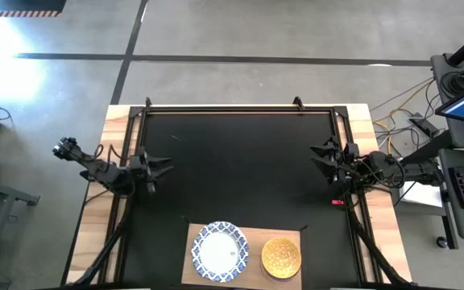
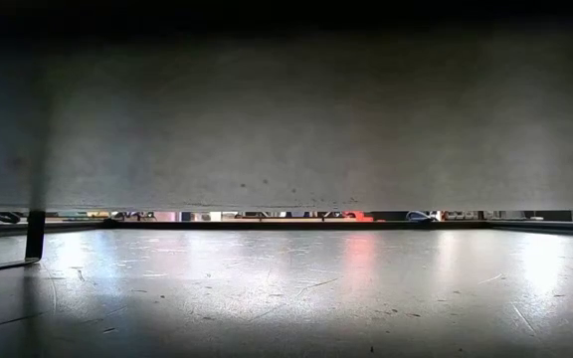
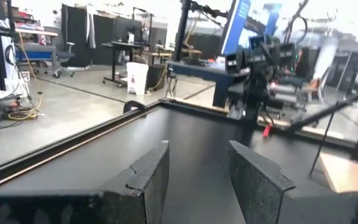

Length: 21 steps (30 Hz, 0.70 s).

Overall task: Place and stack bowls onto a shelf
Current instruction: Return to Home Position

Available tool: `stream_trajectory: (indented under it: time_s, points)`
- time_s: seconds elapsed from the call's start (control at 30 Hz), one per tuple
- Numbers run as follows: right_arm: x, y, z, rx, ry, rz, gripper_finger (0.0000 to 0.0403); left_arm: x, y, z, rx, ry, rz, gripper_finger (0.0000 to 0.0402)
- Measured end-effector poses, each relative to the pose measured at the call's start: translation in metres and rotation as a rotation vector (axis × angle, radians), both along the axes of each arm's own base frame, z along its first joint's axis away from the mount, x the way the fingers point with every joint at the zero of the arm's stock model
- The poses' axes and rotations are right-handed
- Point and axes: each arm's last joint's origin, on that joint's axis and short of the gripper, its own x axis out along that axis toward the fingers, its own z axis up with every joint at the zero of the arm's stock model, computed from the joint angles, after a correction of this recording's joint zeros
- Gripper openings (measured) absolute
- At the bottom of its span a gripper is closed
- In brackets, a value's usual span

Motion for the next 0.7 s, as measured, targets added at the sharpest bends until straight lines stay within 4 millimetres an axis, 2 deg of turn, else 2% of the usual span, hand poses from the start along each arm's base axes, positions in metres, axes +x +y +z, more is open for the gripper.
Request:
stream_trajectory:
  time_s: [0.33,0.7]
  points:
    - [0.0,0.0,0.0,0.0,0.003,0.0,0.0212,0.002,0.004,-0.001,-0.016,-0.013,0.037,0.0145]
    - [0.0,0.0,0.0,0.0,0.003,0.0,0.0212,0.004,0.029,-0.001,-0.014,-0.015,0.323,0.0145]
